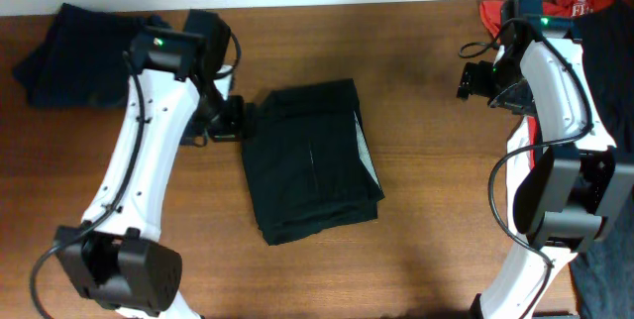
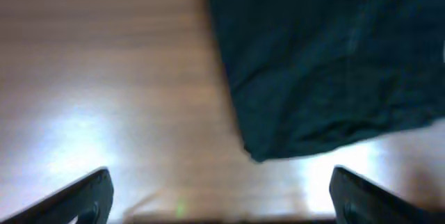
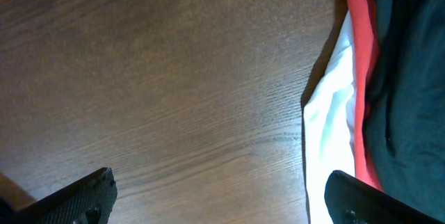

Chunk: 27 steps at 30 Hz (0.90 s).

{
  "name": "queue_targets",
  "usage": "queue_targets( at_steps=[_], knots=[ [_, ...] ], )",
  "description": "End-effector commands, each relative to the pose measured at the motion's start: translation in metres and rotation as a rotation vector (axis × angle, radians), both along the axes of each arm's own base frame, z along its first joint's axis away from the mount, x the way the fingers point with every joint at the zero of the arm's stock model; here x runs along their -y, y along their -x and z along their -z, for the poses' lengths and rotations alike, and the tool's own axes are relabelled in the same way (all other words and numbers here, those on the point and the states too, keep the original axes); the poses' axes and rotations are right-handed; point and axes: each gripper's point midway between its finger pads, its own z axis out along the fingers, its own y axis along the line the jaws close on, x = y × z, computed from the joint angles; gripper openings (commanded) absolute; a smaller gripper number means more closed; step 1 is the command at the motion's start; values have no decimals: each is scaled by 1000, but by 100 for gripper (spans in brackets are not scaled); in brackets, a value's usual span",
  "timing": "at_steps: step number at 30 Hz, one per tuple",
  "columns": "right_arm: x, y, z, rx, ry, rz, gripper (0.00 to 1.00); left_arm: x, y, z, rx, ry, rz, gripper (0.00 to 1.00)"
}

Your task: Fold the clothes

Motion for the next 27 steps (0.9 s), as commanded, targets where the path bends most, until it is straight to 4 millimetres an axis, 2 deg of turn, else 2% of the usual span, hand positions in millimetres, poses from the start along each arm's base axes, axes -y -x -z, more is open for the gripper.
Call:
queue_targets(
  at_steps=[1,2,5,7,10,11,15,17,20,23,25,27],
  knots=[
    [2,-3,-6,19,4,11,99,24,13,39,-67,145,97,98],
    [2,-3,-6,19,4,11,99,19,18,58,-94,148,79,98],
    [2,-3,-6,19,4,11,99,-3,21,90,-119,180,5,98],
    [2,-3,-6,19,4,11,99,1,22,104,-106,338,29,98],
    [2,-3,-6,18,4,11,99,3,27,126,-96,370,34,98],
    [2,-3,-6,18,4,11,99,10,27,134,-78,409,42,97],
    [2,-3,-6,19,4,11,99,19,26,157,-28,449,41,80],
    [2,-3,-6,18,4,11,99,19,29,167,-29,449,1,67],
    [2,-3,-6,19,4,11,99,19,35,179,-33,451,-43,64],
    [2,-3,-6,19,4,11,99,19,31,189,-3,457,-96,59],
    [2,-3,-6,19,4,11,99,19,26,189,18,461,-102,54],
    [2,-3,-6,19,4,11,99,19,25,189,21,460,-102,43]
  ],
)
